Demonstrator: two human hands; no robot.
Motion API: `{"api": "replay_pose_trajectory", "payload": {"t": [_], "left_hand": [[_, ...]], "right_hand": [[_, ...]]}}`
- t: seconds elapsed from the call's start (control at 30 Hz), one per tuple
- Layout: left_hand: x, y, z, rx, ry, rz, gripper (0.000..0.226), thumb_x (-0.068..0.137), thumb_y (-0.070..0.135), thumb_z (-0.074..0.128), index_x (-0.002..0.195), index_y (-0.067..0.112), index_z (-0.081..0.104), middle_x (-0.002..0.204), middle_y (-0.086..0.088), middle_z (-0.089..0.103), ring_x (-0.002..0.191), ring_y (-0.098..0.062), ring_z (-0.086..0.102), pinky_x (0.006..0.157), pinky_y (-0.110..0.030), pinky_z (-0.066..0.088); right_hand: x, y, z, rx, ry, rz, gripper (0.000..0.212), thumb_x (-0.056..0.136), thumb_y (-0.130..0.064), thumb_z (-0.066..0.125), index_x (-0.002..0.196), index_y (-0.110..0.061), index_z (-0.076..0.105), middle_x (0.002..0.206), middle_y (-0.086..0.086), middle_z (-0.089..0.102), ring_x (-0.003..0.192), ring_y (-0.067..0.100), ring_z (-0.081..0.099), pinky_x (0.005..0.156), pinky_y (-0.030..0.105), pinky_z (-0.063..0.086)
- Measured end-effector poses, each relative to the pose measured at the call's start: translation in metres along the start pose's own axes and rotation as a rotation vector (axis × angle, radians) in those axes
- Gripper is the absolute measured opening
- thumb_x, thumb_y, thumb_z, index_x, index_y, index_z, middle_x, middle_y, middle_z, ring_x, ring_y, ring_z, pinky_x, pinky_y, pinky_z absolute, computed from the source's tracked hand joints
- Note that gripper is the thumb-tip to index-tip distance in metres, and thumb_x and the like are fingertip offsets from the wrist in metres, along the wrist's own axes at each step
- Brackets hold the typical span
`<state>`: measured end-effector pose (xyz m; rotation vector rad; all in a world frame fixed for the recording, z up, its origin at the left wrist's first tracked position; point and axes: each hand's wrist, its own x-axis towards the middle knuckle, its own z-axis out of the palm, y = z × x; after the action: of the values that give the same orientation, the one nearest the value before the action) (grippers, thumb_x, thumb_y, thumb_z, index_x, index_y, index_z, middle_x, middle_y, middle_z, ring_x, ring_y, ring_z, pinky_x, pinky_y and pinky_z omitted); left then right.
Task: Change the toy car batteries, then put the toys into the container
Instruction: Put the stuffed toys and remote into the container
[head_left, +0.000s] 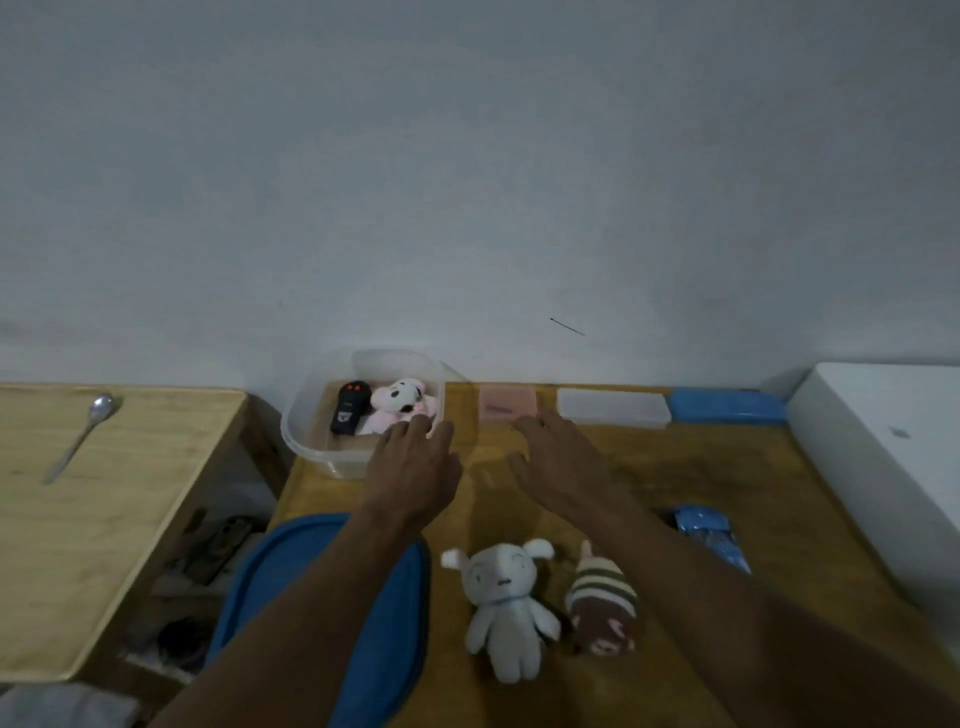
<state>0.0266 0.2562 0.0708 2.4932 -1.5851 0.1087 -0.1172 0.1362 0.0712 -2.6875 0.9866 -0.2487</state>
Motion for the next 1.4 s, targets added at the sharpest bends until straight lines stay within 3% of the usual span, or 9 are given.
{"api": "replay_pose_trajectory", "payload": {"t": [0.17, 0.3, 0.43, 0.63, 0.8, 0.93, 1.13, 1.27, 1.4], "left_hand": [[-0.051, 0.059, 0.017, -0.062, -0.193, -0.033, 0.050, 0.094, 0.043, 0.047, 0.138, 0.020, 0.040, 0.131, -0.012, 0.048, 0.117, -0.031, 0.048, 0.088, -0.041, 0.047], [-0.082, 0.089, 0.034, -0.112, -0.372, -0.128, 0.068, 0.090, 0.052, 0.050, 0.148, 0.026, 0.025, 0.143, -0.016, 0.035, 0.124, -0.039, 0.041, 0.092, -0.045, 0.045], [-0.099, 0.101, 0.057, -0.199, -0.463, -0.202, 0.080, 0.083, 0.052, 0.060, 0.149, 0.031, 0.019, 0.148, -0.018, 0.023, 0.128, -0.037, 0.040, 0.098, -0.044, 0.043], [-0.103, 0.102, 0.068, -0.381, -0.419, -0.273, 0.079, 0.084, 0.027, 0.068, 0.148, 0.030, 0.022, 0.153, -0.019, 0.009, 0.125, -0.036, 0.046, 0.093, -0.040, 0.048], [-0.099, 0.092, 0.040, -0.354, -0.278, -0.278, 0.078, 0.080, 0.025, 0.071, 0.145, 0.030, 0.030, 0.149, -0.013, 0.018, 0.118, -0.034, 0.051, 0.087, -0.040, 0.049], [-0.077, 0.056, -0.003, -0.324, -0.110, -0.258, 0.075, 0.078, 0.023, 0.072, 0.143, 0.027, 0.034, 0.143, -0.013, 0.023, 0.111, -0.036, 0.054, 0.081, -0.040, 0.051], [-0.026, -0.028, -0.049, -0.261, 0.034, -0.260, 0.078, 0.075, 0.019, 0.073, 0.143, 0.027, 0.036, 0.144, -0.013, 0.027, 0.116, -0.036, 0.052, 0.089, -0.040, 0.049], [0.005, -0.083, -0.060, -0.253, 0.044, -0.244, 0.076, 0.075, 0.020, 0.074, 0.141, 0.026, 0.037, 0.140, -0.013, 0.029, 0.107, -0.038, 0.057, 0.086, -0.042, 0.051], [0.033, -0.127, -0.054, -0.253, -0.004, -0.212, 0.076, 0.076, 0.028, 0.076, 0.142, 0.028, 0.037, 0.140, -0.011, 0.029, 0.108, -0.033, 0.057, 0.088, -0.038, 0.048]], "right_hand": [[-0.072, 0.034, 0.002, -0.048, -0.122, 0.091, 0.043, 0.096, -0.038, 0.046, 0.135, -0.019, 0.043, 0.133, 0.012, 0.045, 0.118, 0.032, 0.046, 0.088, 0.040, 0.044], [-0.114, 0.051, 0.018, -0.016, -0.279, 0.284, 0.057, 0.090, -0.055, 0.047, 0.135, -0.021, 0.039, 0.137, 0.018, 0.038, 0.117, 0.036, 0.046, 0.091, 0.042, 0.046], [-0.129, 0.059, 0.034, 0.134, -0.322, 0.365, 0.063, 0.075, -0.060, 0.050, 0.127, -0.025, 0.042, 0.119, 0.009, 0.057, 0.107, 0.028, 0.054, 0.087, 0.041, 0.050], [-0.124, 0.049, 0.047, 0.169, -0.290, 0.337, 0.041, 0.082, -0.053, 0.046, 0.118, -0.034, 0.045, 0.110, 0.001, 0.063, 0.098, 0.021, 0.058, 0.084, 0.039, 0.050], [-0.114, 0.037, 0.028, 0.114, -0.234, 0.288, 0.053, 0.085, -0.048, 0.055, 0.131, -0.029, 0.038, 0.114, 0.009, 0.061, 0.099, 0.027, 0.056, 0.068, 0.031, 0.040], [-0.081, 0.006, 0.002, 0.193, -0.157, 0.213, 0.052, 0.087, -0.048, 0.057, 0.131, -0.032, 0.035, 0.109, 0.009, 0.055, 0.085, 0.023, 0.053, 0.054, 0.026, 0.037], [0.001, -0.062, -0.016, 0.243, -0.032, 0.082, 0.058, 0.083, -0.046, 0.060, 0.133, -0.032, 0.035, 0.110, 0.009, 0.062, 0.087, 0.025, 0.060, 0.070, 0.035, 0.055], [0.053, -0.103, -0.019, 0.239, 0.000, 0.074, 0.050, 0.083, -0.037, 0.060, 0.129, -0.028, 0.040, 0.107, 0.015, 0.061, 0.095, 0.034, 0.057, 0.078, 0.040, 0.052], [0.094, -0.137, 0.001, 0.239, 0.027, 0.132, 0.051, 0.083, -0.043, 0.061, 0.127, -0.033, 0.038, 0.108, 0.015, 0.056, 0.093, 0.035, 0.057, 0.078, 0.037, 0.052]]}}
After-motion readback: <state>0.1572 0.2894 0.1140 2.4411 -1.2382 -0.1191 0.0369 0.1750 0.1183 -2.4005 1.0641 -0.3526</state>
